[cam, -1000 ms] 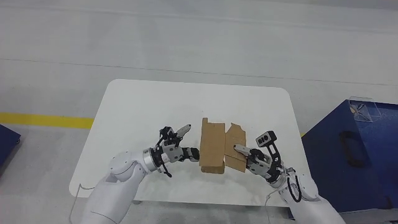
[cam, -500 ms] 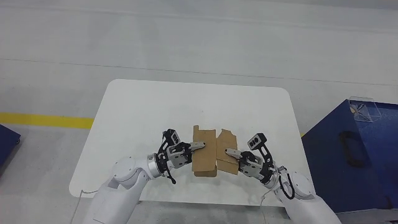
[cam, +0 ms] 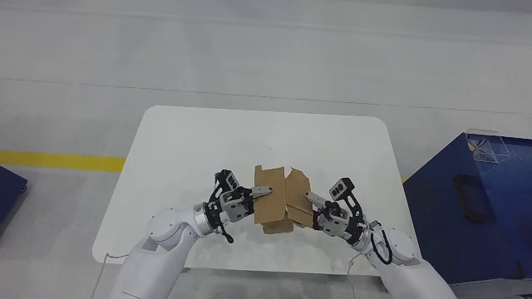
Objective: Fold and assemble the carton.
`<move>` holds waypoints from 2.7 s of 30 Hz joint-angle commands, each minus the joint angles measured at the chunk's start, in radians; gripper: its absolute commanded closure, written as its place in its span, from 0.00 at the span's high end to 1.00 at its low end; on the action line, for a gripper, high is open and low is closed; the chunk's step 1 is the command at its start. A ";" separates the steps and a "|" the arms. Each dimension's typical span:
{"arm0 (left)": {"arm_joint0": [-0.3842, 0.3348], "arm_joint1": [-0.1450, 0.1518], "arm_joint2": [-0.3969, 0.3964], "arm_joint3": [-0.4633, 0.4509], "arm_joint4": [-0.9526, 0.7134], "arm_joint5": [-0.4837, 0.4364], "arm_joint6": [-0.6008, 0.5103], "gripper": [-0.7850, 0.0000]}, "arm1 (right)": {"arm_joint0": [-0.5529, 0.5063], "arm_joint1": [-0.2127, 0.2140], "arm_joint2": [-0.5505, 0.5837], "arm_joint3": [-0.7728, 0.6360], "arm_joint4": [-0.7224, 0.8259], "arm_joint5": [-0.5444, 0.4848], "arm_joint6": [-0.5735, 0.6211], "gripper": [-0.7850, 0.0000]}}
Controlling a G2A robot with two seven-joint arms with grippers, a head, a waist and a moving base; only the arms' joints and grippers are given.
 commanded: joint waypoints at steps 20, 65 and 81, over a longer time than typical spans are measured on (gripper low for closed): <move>-0.093 -0.160 0.265 0.247 -0.445 -0.549 0.029 0.00 | -0.132 -0.027 0.209 -0.158 -0.799 -0.756 -0.520 1.00; -0.151 -0.161 -0.060 0.562 -0.566 -0.491 -0.076 1.00 | -0.195 0.009 0.313 -0.306 -0.892 -0.413 -0.258 0.00; -0.183 -0.187 0.022 0.436 -0.459 -0.383 -0.375 1.00 | -0.268 0.060 0.431 -0.516 -0.957 -0.309 0.082 0.00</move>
